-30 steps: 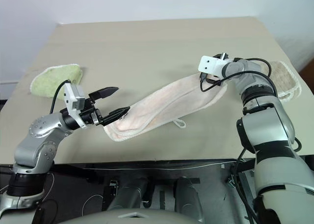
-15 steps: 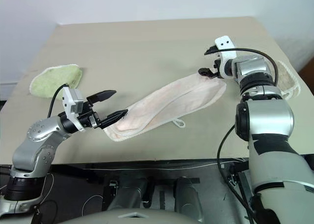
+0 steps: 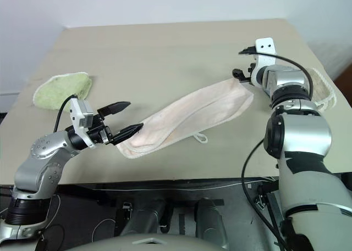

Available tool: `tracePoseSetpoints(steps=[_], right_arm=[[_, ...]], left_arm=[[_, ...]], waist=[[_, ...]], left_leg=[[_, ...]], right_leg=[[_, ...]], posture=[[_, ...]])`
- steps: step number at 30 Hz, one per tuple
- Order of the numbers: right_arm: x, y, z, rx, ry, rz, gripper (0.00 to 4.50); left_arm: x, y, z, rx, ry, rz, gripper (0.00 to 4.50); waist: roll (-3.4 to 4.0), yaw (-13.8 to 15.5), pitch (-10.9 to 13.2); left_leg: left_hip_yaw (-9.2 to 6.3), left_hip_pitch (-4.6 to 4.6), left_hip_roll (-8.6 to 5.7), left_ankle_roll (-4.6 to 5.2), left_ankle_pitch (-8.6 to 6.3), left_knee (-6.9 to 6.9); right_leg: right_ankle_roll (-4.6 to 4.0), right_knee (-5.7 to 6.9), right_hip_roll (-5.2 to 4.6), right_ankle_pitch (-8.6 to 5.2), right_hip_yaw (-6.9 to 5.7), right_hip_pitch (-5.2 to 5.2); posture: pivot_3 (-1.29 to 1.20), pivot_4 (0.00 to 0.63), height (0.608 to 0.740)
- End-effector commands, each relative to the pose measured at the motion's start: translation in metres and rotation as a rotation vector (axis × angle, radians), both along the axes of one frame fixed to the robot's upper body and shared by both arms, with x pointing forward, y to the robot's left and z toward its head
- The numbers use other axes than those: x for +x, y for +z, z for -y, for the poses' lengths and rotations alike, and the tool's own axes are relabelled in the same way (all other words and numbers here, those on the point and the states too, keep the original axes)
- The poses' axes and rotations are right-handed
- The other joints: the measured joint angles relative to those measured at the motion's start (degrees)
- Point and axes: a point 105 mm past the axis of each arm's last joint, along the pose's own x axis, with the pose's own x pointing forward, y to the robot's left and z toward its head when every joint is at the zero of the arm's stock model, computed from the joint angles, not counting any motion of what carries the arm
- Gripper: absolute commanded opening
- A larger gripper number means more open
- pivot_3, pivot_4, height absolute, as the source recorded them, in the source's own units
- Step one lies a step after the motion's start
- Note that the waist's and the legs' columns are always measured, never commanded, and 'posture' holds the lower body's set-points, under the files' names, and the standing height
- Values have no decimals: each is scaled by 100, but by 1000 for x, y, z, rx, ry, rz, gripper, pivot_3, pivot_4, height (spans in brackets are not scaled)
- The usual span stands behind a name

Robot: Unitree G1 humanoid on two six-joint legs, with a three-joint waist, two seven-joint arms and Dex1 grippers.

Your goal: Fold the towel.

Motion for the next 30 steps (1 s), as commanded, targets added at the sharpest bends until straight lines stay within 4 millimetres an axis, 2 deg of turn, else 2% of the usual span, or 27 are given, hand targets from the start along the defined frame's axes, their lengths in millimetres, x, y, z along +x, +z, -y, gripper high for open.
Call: tracePoseSetpoints(steps=[1,4,9,13,19,24,30], right_arm=[[1,26,2,-266,99,81,4488],[0,21,10,-493,116,45,4488],[-1,13,5,-644,190,-6,4488],[0,7,-9,-603,251,-16,4488],[0,-5,-12,-651,264,-57,4488],[-1,-12,-7,-744,264,-79,4488],[-3,-1,9,-769,223,-69,4488]], left_arm=[[-2,3,-3,34,0,37,4500],[-3,2,-4,37,1,39,4500],[-4,1,-5,51,3,45,4500],[-5,2,-4,50,10,51,4500],[-8,1,-7,49,27,50,4500],[-11,-1,-10,53,43,46,4500],[-19,-7,-13,64,58,39,4500]], waist=[[0,-12,0],[0,-3,0],[0,-7,0],[0,-4,0],[0,7,0],[0,7,0],[0,6,0]], left_leg=[[1,0,0,-2,1,0],[2,0,0,-3,2,-1],[3,2,0,-5,2,0],[3,4,0,-7,4,1],[3,8,0,-7,4,1],[3,10,0,-7,4,2],[3,12,0,-9,5,1]], right_leg=[[0,0,0,0,0,0],[0,4,1,0,1,-4],[-1,11,1,0,2,-5],[-2,19,2,-1,3,-7],[-4,28,3,-2,4,-7],[-5,31,3,-2,5,-7],[-7,33,3,-4,5,-7]], posture=[[0,150,740],[0,150,740],[0,150,740],[0,150,740],[0,150,740],[0,150,740],[0,150,740]])
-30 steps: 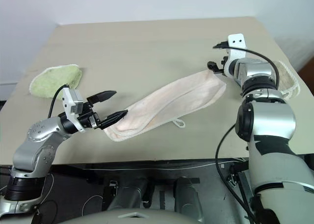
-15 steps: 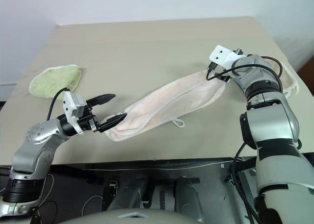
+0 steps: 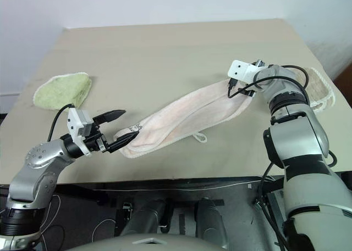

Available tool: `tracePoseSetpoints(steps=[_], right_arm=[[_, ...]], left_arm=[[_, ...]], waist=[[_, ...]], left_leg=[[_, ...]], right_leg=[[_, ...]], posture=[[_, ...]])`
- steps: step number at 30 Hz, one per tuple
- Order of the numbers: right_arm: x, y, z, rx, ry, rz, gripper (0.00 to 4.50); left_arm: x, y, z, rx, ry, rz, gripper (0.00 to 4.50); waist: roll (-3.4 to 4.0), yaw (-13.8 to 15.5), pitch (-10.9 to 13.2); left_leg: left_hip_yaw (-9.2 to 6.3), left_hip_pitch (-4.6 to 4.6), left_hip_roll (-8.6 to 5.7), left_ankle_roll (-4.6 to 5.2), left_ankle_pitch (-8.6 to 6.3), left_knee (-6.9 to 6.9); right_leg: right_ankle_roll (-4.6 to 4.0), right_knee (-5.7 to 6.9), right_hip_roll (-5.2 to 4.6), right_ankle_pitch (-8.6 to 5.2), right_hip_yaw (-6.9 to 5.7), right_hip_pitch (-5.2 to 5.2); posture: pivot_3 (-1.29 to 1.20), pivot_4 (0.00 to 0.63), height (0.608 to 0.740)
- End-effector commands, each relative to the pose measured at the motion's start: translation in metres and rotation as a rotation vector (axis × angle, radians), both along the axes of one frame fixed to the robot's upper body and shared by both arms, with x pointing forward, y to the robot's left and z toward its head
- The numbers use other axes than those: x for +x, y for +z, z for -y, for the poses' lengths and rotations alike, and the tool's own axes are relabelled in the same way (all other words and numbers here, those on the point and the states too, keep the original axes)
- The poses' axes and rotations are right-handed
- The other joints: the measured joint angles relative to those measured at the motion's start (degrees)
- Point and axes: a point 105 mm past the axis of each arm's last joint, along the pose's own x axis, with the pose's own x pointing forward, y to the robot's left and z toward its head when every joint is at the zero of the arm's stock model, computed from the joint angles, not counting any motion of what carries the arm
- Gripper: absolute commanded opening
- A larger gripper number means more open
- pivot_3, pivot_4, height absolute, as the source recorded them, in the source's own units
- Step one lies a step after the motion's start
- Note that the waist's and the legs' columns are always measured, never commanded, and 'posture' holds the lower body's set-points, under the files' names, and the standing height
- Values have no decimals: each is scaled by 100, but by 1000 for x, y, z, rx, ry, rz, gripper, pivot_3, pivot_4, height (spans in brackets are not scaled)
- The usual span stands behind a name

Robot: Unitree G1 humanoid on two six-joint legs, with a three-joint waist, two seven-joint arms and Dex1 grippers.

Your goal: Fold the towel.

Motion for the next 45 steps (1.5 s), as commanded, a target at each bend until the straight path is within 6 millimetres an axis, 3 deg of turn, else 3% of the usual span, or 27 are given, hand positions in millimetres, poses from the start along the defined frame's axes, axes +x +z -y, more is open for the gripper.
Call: tracePoseSetpoints(steps=[1,10,13,16,22,25,30,35,38,45], right_arm=[[0,16,9,-25,-6,46,4488],[3,-5,-13,-20,31,-1,4488],[0,-11,-2,50,-76,-42,4488],[-3,-2,11,296,-240,-30,4488],[-19,12,10,854,-364,-164,4488],[-27,12,11,1012,-418,-228,4488],[-43,-14,19,1121,-561,-328,4488],[-48,-32,22,1120,-621,-344,4488],[-49,-36,28,1108,-654,-320,3903],[-52,-26,26,1130,-606,-350,1560]], left_arm=[[-6,9,-2,15,2,61,4500],[-1,11,-2,21,-6,74,4500],[1,12,-2,24,-9,76,4500],[1,10,-4,24,-6,75,4500],[-2,4,0,14,-4,71,4500],[-3,1,2,10,-10,69,4500],[2,-2,8,4,-45,65,4500],[7,-2,14,5,-76,64,4500],[10,0,16,7,-86,67,4500],[8,1,16,16,-88,67,4500]], waist=[[0,-4,0],[0,-11,0],[0,-2,0],[0,31,0],[1,9,1],[1,1,0],[1,19,0],[0,26,-1],[0,22,-1],[0,16,-1]], left_leg=[[0,2,0,1,-1,0],[0,16,1,1,-12,-1],[0,16,1,0,-11,0],[-1,16,0,0,-11,-1],[-2,16,1,1,-13,-3],[-2,16,1,1,-15,-5],[-2,16,1,1,-15,-4],[-1,11,0,4,-17,0],[-1,12,1,4,-17,0],[-2,12,1,5,-16,-1]], right_leg=[[-1,0,0,0,0,1],[-4,13,1,-2,1,8],[-4,14,2,-2,1,8],[-5,11,1,-2,1,9],[-6,10,1,-2,1,10],[-8,10,0,-4,2,10],[-9,10,-4,-5,3,11],[-8,6,-6,-4,1,13],[-8,7,-6,-4,1,13],[-8,7,-5,-4,0,12]], posture=[[0,150,740],[0,150,740],[0,150,740],[0,150,740],[0,150,740],[0,150,740],[0,150,740],[0,150,740],[0,150,740],[0,150,740]])
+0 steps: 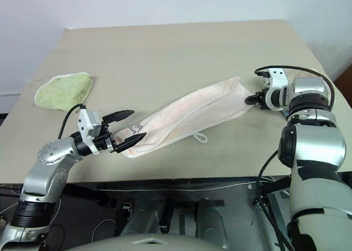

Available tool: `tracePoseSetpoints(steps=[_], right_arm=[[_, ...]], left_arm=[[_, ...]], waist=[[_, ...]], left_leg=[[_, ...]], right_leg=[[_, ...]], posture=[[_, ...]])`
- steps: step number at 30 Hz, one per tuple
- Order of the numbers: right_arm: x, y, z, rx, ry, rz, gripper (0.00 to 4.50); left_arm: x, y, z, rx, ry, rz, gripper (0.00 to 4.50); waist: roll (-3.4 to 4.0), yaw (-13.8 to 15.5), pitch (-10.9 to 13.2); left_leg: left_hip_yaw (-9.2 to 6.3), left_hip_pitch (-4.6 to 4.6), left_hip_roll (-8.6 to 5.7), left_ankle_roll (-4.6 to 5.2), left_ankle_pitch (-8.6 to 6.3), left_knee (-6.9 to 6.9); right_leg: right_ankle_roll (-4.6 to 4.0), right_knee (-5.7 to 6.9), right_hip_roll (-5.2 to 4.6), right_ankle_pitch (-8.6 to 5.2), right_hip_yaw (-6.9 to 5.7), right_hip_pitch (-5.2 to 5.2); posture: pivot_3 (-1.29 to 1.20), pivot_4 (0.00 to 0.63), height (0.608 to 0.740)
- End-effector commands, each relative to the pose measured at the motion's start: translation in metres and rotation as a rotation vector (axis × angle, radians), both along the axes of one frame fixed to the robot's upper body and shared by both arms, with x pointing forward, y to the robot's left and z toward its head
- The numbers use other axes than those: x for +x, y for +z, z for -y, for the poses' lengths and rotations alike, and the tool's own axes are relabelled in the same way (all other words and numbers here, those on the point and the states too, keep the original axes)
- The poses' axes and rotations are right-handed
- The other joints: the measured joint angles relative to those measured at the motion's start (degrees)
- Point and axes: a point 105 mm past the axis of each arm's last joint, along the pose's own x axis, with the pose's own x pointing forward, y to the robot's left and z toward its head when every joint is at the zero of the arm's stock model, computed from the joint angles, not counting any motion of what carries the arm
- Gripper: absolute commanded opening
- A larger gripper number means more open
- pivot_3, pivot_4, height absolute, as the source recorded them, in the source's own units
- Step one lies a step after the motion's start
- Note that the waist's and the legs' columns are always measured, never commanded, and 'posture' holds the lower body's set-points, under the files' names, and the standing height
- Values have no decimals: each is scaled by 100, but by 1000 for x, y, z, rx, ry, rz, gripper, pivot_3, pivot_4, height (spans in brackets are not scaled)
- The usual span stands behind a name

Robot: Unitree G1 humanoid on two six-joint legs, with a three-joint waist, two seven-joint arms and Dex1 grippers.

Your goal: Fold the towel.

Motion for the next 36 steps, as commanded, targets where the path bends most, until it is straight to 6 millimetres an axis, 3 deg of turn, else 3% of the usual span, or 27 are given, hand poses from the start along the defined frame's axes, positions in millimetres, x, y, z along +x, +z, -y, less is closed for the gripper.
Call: tracePoseSetpoints(steps=[1,5,16,24,30,36], right_arm=[[-2,15,2,19,27,27,1250],[-7,24,2,73,28,21,40],[-50,27,31,101,7,-70,40],[-91,31,33,129,6,-114,40],[-124,32,23,127,98,-135,40],[-142,26,22,65,123,-140,40]], left_arm=[[-2,7,-1,12,-5,33,4500],[-2,6,0,12,-6,31,4500],[1,3,5,10,-48,15,4500],[12,8,20,-5,-110,16,4500],[18,13,30,-9,-142,17,4500],[26,15,33,-16,-159,15,4500]], waist=[[0,-2,0],[0,1,0],[0,30,0],[0,45,0],[0,60,0],[-2,40,0]], left_leg=[[0,0,0,0,0,0],[0,-1,0,0,0,0],[-2,-12,0,2,-2,2],[-5,-27,0,6,-4,7],[-5,-36,0,13,-8,14],[-4,-35,0,24,-3,15]], right_leg=[[0,0,0,0,0,0],[0,0,0,0,0,-1],[0,-5,-5,0,-4,-6],[1,-8,-8,-1,-8,-12],[3,-13,-10,0,-12,-14],[4,-15,-11,0,-12,-12]], posture=[[0,150,740],[0,150,740],[0,150,740],[0,150,740],[0,150,740],[0,150,740]])
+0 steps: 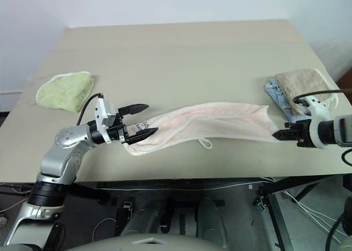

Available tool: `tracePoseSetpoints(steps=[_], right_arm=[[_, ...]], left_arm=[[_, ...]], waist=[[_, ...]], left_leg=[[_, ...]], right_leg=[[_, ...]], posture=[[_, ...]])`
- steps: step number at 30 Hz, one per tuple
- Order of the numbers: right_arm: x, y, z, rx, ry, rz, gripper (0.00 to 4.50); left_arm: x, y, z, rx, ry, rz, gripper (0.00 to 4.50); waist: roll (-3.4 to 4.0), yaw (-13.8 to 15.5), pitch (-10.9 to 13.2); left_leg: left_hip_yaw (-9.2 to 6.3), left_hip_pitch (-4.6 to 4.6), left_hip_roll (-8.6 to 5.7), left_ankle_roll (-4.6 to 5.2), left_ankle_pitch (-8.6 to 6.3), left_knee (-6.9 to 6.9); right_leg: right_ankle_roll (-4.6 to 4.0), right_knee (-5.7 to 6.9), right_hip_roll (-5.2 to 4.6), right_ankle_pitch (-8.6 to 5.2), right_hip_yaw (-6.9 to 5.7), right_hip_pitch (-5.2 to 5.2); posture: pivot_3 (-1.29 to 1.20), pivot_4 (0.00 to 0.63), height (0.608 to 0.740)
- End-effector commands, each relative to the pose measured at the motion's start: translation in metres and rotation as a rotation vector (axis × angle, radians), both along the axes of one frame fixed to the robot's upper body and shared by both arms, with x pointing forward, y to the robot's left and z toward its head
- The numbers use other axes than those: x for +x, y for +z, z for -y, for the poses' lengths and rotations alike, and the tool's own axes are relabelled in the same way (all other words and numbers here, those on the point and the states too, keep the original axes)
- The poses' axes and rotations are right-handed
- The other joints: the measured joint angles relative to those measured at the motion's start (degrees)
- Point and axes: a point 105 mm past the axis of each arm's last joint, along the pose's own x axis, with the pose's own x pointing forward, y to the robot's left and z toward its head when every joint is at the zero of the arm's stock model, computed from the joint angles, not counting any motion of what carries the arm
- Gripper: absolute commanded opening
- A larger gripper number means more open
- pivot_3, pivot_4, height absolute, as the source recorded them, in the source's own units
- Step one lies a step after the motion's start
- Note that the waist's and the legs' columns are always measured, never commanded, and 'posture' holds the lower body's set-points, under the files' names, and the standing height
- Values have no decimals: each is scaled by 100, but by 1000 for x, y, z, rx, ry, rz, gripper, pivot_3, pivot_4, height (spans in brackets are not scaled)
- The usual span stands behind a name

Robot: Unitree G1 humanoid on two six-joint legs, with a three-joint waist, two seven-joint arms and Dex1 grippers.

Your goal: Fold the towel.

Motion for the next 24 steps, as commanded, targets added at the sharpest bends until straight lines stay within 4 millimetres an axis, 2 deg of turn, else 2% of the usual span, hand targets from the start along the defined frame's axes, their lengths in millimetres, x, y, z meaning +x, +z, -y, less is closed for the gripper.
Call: tracePoseSetpoints(steps=[1,6,7,9,11,14,16,18,20,24], right_arm=[[-3,10,2,-45,-10,62,40],[11,10,13,-200,3,231,40],[11,9,15,-215,6,238,235],[11,12,15,-214,30,249,681],[11,18,16,-231,68,270,1324],[16,38,26,-373,176,355,2291],[18,53,18,-398,294,424,2979],[28,72,10,-462,407,569,3663],[38,78,7,-525,485,647,3663],[64,63,-1,-617,648,682,3663]], left_arm=[[2,8,6,-6,-31,32,4500],[2,7,10,-3,-44,36,4500],[2,7,10,-4,-46,36,4500],[1,8,10,-1,-46,36,4500],[0,8,7,4,-42,36,4500],[1,11,2,10,-23,43,4500],[1,13,0,14,-15,48,4500],[0,13,-1,16,-6,51,4500],[-1,13,-1,17,0,53,4500],[-3,13,-2,17,11,54,4500]], waist=[[-2,4,0],[-3,18,0],[-3,21,0],[-2,26,-1],[-2,21,-1],[0,13,-1],[-1,7,-1],[-1,-26,0],[-1,-35,0],[-4,-37,0]], left_leg=[[0,0,0,1,0,1],[0,-1,0,5,-1,5],[0,-1,0,5,-1,4],[0,-1,0,6,0,5],[0,0,0,6,0,5],[0,0,0,6,0,5],[0,0,0,5,-1,4],[0,1,0,5,-1,3],[2,2,0,5,-1,4],[3,10,1,3,-2,5]], right_leg=[[0,0,0,0,-1,1],[2,-4,0,1,-1,4],[2,-4,0,1,-1,3],[2,-4,0,1,-1,3],[2,-3,1,1,-1,3],[2,-3,1,1,-2,3],[2,-5,1,0,-3,3],[2,-6,1,0,-3,4],[3,-5,1,1,-3,6],[3,-6,2,1,-3,14]], posture=[[0,150,740],[0,150,740],[0,150,740],[0,150,740],[0,150,740],[0,150,740],[0,150,740],[0,150,740],[0,150,740],[0,150,740]])
